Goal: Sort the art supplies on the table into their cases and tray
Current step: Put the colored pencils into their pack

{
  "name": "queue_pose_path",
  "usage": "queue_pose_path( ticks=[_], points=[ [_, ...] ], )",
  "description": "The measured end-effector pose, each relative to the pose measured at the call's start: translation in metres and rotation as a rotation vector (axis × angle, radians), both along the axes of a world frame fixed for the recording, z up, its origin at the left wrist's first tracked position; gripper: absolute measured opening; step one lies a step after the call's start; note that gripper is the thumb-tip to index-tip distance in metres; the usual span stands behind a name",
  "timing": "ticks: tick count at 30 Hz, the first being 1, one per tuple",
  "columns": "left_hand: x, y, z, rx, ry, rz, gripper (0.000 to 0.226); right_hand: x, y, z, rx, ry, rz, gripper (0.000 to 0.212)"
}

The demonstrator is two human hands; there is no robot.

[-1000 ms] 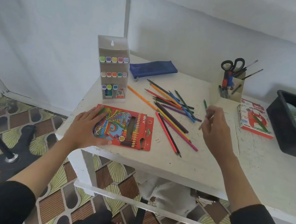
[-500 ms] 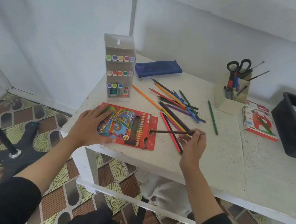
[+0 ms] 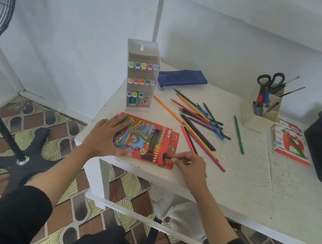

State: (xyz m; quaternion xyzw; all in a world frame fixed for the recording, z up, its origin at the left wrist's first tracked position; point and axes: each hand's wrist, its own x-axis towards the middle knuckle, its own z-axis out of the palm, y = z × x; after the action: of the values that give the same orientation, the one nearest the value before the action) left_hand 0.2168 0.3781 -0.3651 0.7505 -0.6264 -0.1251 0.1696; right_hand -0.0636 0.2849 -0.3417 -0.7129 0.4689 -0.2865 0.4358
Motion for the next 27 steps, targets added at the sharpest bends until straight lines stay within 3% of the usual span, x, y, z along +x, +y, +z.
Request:
queue_pose_path(
  ticks=[8,17,22,27],
  points=[
    [0.000,0.001,0.002,-0.005,0.011,-0.006,0.125,0.009,0.007,-0.012,-0.020,0.025,0.096,0.026],
    [-0.001,0.001,0.002,0.013,0.008,-0.005,0.126,0.005,0.011,-0.014,-0.001,-0.009,0.091,0.022],
    [-0.001,0.001,0.002,0.014,0.006,-0.003,0.125,0.003,0.007,-0.011,0.001,0.026,0.146,0.009],
    [-0.001,0.001,0.001,0.010,0.000,0.000,0.125,-0.009,0.001,-0.002,-0.246,0.103,0.081,0.014]
  ],
)
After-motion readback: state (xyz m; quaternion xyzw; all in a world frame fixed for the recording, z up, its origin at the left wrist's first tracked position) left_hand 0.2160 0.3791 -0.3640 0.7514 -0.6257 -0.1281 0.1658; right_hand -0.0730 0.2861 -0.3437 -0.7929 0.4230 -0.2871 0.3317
